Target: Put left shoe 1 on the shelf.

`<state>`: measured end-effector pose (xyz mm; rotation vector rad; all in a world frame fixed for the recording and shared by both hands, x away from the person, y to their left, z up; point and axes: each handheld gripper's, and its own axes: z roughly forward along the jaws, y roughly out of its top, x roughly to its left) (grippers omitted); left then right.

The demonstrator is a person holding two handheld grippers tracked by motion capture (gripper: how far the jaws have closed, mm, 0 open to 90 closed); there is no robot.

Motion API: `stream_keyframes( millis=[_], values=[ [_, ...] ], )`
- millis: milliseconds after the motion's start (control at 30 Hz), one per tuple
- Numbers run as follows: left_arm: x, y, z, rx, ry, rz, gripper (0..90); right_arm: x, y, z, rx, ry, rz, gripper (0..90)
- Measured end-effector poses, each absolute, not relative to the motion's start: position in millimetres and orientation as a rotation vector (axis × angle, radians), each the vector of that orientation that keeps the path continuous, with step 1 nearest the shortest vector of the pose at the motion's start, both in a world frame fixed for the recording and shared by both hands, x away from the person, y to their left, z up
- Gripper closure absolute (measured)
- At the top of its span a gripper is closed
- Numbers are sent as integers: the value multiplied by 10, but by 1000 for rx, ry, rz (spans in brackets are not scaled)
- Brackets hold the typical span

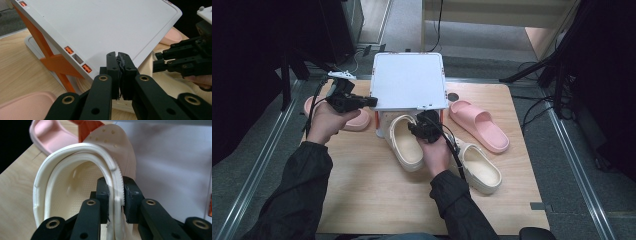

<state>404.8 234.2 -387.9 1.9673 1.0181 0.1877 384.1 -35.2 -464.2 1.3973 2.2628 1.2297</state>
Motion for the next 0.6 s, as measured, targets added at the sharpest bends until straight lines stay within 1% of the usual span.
stream_keyframes(
  millis=[333, 400, 433, 467, 600],
  values=[
    [4046, 2338, -3877, 1971, 1017, 195, 876, 3882, -291, -4783, 1436, 2240, 1219, 760],
    [4046, 2338, -3878, 1970, 1017, 195, 876, 3866, -328, -4787, 1420, 2255, 1248, 716],
    [4047, 2339, -3878, 1970, 1017, 194, 876, 3866, -328, -4787, 1420, 2255, 1248, 716],
    [4047, 2340, -3878, 1970, 1018, 195, 875, 3856, -339, -4784, 1410, 2256, 1258, 681],
    [4044, 2331, -3878, 1967, 1018, 202, 874, 3744, -409, -4755, 1348, 2276, 1241, 640]
  ],
)
